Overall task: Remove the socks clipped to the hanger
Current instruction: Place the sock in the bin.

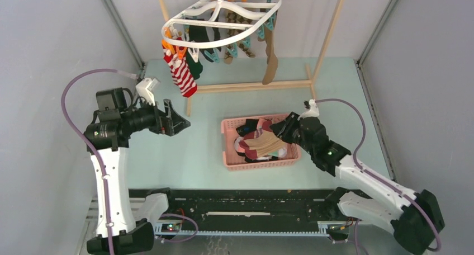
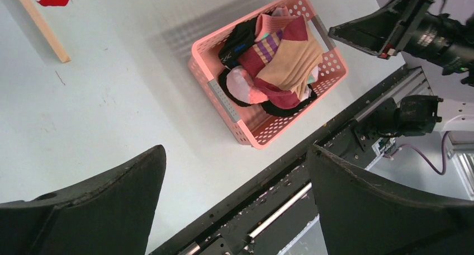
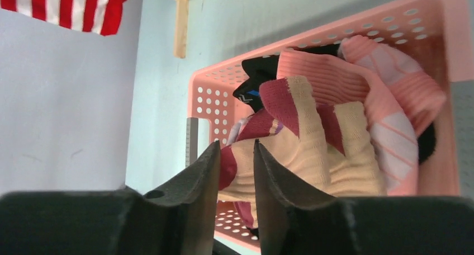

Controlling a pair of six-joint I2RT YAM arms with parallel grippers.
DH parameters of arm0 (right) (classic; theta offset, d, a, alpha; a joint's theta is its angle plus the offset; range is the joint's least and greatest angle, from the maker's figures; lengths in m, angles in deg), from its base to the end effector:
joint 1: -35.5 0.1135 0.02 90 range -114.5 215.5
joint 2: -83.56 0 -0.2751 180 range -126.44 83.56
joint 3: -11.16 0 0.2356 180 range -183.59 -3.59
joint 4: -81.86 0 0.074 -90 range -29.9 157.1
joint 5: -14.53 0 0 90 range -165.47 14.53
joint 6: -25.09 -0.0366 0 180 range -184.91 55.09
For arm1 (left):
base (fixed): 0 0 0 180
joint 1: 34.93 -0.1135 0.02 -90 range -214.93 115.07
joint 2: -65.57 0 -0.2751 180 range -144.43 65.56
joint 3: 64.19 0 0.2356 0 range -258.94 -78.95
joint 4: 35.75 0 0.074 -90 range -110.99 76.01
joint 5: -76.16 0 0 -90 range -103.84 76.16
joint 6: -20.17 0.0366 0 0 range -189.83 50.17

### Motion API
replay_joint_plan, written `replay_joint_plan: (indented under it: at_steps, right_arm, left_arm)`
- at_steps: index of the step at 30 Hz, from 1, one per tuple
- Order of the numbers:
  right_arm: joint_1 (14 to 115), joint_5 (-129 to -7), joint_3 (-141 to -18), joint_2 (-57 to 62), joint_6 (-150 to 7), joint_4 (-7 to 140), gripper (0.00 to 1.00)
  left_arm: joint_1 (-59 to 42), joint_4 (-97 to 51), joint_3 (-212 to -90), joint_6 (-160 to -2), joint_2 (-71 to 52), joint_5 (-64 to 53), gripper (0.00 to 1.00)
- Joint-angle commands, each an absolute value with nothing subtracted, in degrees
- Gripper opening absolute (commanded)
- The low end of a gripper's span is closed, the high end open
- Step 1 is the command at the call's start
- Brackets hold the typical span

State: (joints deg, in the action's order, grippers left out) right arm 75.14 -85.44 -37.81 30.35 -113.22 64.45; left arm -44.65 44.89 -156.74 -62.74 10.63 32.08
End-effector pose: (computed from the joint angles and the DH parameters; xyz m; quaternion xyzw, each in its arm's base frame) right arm 0.1523 0.1179 0.2758 0.1110 0.8181 0.3368 0.4526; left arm 0.1240 -0.0054 0.4146 0.1360 0.8478 -0.3003 0.4153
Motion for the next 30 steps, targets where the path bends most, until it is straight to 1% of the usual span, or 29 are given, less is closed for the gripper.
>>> replay_joint_plan:
  at_steps: [1, 4, 6, 8, 12, 15, 18, 20, 22, 25, 26, 30]
  right_arm:
    - [71.10, -69.62, -39.48, 21.74, -115.64, 73.79, 0.33]
    - [70.66, -69.93, -40.57, 15.15, -115.84, 75.26, 0.24]
    - [71.05, -74.62, -40.57, 11.76, -115.99, 73.06, 0.16]
    - [72.01, -83.36, -40.01, 9.44, -116.84, 70.34, 0.12]
    - [73.38, -91.86, -37.94, 6.69, -117.60, 70.53, 0.12]
    - [75.39, -95.55, -37.96, 7.97, -116.59, 71.01, 0.14]
    - [77.99, -97.23, -38.71, 12.46, -114.02, 71.12, 0.20]
    - [81.81, -98.88, -40.78, 15.23, -111.01, 70.06, 0.24]
    - [84.28, -97.97, -42.83, 16.92, -109.43, 69.46, 0.26]
    - [86.43, -90.36, -43.49, 17.26, -108.96, 72.45, 0.26]
    - [86.41, -85.66, -43.37, 16.40, -109.10, 74.12, 0.26]
    - [85.80, -73.23, -42.52, 9.93, -111.14, 80.23, 0.23]
  left_arm:
    - [-46.71, 44.72, -157.57, -62.05, 10.64, 33.65, 1.00]
    - [-48.48, 45.87, -158.01, -61.03, 10.32, 33.28, 1.00]
    - [-49.85, 46.86, -158.28, -60.22, 10.00, 33.80, 1.00]
    - [-51.07, 47.71, -158.61, -59.48, 9.68, 34.45, 1.00]
    - [-52.29, 48.00, -158.32, -59.11, 8.91, 35.45, 1.00]
    - [-52.44, 47.96, -158.30, -59.21, 8.64, 35.78, 1.00]
    - [-52.57, 48.00, -158.32, -59.07, 8.70, 35.76, 1.00]
    - [-52.55, 48.00, -158.26, -59.04, 8.66, 35.57, 1.00]
    - [-52.59, 47.99, -158.28, -59.07, 8.52, 35.48, 1.00]
    - [-52.65, 48.00, -158.50, -59.20, 8.32, 35.41, 1.00]
    - [-52.71, 47.92, -158.72, -59.28, 8.22, 35.41, 1.00]
    - [-52.70, 47.82, -159.26, -59.71, 8.09, 35.46, 1.00]
